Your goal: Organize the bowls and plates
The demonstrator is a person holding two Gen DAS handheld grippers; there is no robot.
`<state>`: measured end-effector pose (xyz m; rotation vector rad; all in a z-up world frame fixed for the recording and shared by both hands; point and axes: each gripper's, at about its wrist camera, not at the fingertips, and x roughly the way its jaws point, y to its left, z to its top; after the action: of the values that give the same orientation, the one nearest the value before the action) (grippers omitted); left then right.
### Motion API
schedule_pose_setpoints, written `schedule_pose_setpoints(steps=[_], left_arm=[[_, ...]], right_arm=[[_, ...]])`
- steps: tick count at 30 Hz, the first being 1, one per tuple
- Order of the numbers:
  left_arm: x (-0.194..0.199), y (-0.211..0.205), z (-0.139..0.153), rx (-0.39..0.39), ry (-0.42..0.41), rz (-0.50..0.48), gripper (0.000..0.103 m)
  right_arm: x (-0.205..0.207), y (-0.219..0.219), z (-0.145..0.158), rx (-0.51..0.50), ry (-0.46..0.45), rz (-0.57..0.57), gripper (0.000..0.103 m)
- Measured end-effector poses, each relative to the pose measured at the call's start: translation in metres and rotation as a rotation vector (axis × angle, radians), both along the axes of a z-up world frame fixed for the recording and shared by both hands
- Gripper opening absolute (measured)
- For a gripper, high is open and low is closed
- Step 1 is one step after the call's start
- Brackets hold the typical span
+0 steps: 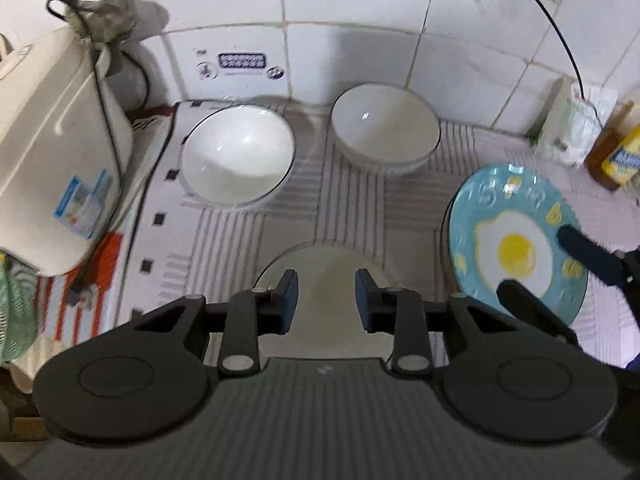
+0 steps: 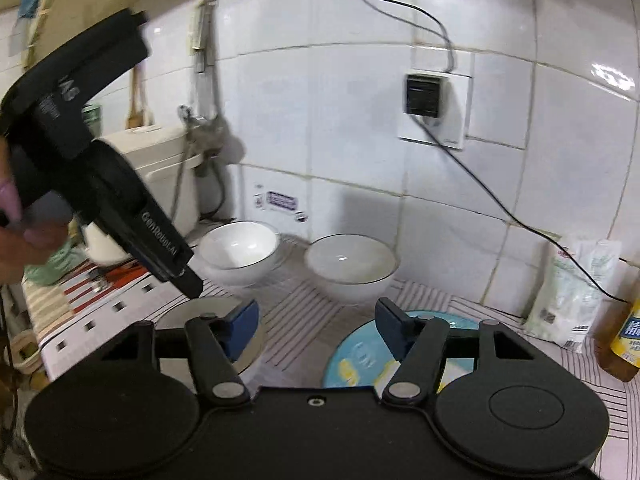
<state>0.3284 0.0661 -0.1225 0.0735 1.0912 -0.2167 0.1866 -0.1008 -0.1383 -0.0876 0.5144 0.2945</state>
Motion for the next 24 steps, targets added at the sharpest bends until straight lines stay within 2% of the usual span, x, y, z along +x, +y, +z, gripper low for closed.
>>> schedule_pose_setpoints(steps=[1, 6, 11, 15, 20, 24], left_arm=[[0.006, -0.002, -0.001, -0.015, -0.011, 0.005, 0.030], [0.034, -0.008, -0.007, -0.068, -0.061, 0.045, 0.031], [0.073, -0.024, -0.013, -0.060, -0.043, 0.088, 0.039], [0.098, -0.034, -0.029, -0.041, -0.022, 0.100, 0.040], [0.117, -0.038, -0.056, -0.033, 0.018, 0.126, 0.038], [0.124, -0.038, -0.063, -0.026, 0.031, 0.124, 0.038]], right_arm=[[0.005, -0.004, 0.000, 0.013, 0.008, -0.011, 0.060], [0.044, -0.010, -0.006, 0.073, 0.003, -0.059, 0.056], [0.079, -0.003, -0.022, 0.060, 0.035, -0.145, 0.056], [0.101, -0.002, -0.028, 0.066, 0.073, -0.187, 0.055], [0.135, -0.008, -0.044, 0.123, 0.147, -0.211, 0.046], [0.153, -0.008, -0.059, 0.134, 0.181, -0.229, 0.042]])
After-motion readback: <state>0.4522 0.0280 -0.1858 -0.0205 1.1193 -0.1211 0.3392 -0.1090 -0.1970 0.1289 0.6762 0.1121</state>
